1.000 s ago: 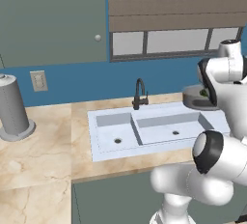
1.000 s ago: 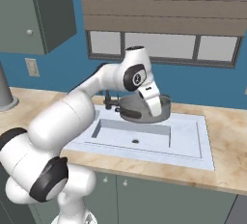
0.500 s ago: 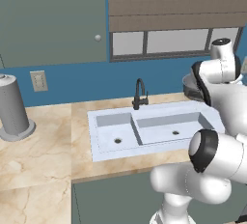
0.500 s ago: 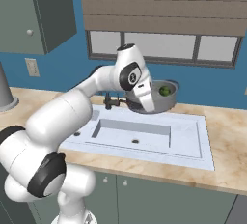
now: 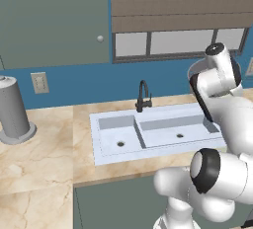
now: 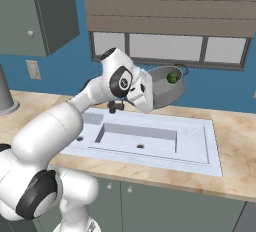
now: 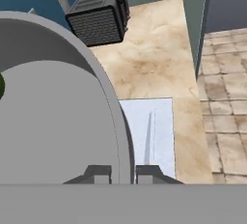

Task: Dump the avocado from the pot into the sink. Then turn on the water and wash the avocado. Then turn off the water and put the avocado back in the pot.

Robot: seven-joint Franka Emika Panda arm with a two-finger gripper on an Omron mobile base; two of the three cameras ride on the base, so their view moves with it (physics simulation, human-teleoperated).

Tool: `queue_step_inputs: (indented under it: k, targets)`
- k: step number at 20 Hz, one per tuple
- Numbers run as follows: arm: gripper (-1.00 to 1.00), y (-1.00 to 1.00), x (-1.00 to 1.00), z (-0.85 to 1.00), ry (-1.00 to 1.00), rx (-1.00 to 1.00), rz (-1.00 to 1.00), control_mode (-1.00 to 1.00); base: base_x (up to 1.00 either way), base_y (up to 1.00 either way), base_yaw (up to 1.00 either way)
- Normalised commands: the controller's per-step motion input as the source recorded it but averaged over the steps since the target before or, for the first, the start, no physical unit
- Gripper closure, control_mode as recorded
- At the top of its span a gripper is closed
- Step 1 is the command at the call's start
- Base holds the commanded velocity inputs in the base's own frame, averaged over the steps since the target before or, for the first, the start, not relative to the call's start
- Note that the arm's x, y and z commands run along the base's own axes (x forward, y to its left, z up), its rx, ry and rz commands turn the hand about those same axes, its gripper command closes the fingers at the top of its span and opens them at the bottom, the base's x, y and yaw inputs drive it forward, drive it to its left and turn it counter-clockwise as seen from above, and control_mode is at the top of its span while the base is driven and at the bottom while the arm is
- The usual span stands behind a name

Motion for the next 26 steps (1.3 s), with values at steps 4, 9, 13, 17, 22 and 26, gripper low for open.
queue_step_inputs:
  k: [4, 9, 13, 17, 22, 26]
  targets:
    - [1.00, 0.15, 0.05, 0.10, 0.00, -0.24, 0.00, -1.00, 0.00, 0.00, 0.00]
    - [1.00, 0.03, 0.02, 0.17, -0.03, -0.17, 0.00, -1.00, 0.00, 0.00, 0.00]
    - [1.00, 0.00, 0.00, 0.21, -0.07, -0.14, -0.04, -1.00, 0.00, 0.00, 0.00]
    - [1.00, 0.00, 0.00, 0.15, -0.05, -0.14, -0.05, -1.00, 0.00, 0.00, 0.00]
    - [1.00, 0.00, 0.01, 0.05, 0.00, -0.18, -0.04, -1.00, 0.00, 0.00, 0.00]
    - [1.00, 0.00, 0.00, 0.00, 0.00, -0.24, -0.03, -1.00, 0.00, 0.00, 0.00]
